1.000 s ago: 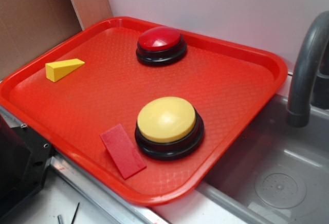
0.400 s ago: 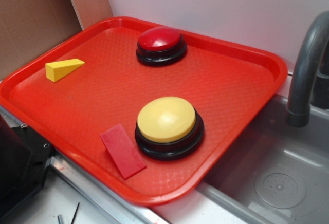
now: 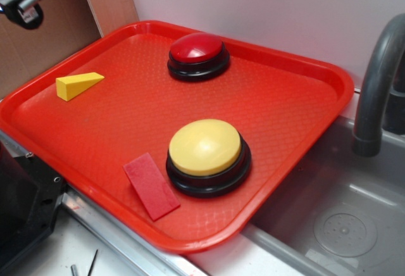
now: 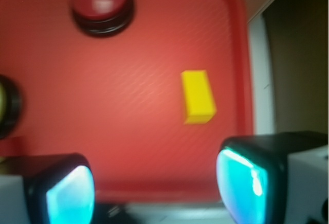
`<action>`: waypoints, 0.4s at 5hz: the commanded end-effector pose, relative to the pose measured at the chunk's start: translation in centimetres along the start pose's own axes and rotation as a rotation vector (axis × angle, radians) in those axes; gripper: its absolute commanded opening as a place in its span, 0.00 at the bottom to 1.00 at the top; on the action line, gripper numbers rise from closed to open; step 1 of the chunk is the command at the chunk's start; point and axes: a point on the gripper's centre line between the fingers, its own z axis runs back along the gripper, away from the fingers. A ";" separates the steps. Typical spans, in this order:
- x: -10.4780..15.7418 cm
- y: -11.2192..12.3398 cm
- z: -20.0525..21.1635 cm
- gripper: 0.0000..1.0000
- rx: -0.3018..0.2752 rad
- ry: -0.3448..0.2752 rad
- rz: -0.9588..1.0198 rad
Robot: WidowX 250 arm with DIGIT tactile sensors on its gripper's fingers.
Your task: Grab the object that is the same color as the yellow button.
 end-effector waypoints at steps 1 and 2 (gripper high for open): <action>0.2 4.9 -6.9 1.00 0.052 0.047 0.001; -0.5 5.9 -10.3 1.00 0.033 0.086 0.064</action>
